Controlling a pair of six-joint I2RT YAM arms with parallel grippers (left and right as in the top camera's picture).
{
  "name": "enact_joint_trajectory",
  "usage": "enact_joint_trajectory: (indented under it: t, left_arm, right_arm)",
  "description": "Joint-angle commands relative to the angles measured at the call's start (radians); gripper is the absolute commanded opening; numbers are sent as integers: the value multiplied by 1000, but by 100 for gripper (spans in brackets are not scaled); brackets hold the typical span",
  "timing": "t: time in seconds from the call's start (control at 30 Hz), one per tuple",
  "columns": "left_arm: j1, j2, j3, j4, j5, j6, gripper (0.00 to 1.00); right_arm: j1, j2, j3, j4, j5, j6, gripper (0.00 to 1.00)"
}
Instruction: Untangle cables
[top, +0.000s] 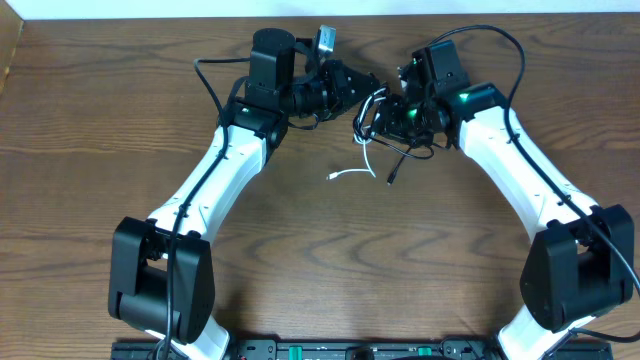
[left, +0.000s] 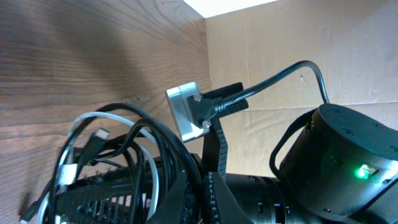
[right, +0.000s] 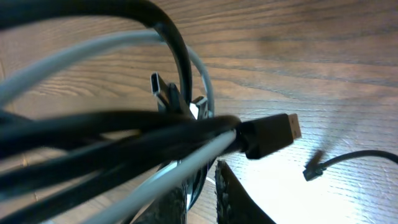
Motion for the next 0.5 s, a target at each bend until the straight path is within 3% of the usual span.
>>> enact_joint_trajectory:
  t: [0.0,0.23,0.47]
  left_arm:
    - [-3,1,9,7,-1,-7,7]
    - [-3,1,9,7,-18,-11,7]
    - [-2,1,9,6,-27,-4,7]
  right_arm:
    - [16,9,-19,6,9,18,10]
    - [16,9,-20,11,8,34,1]
    - [11,9,-20,-75,64,-30,1]
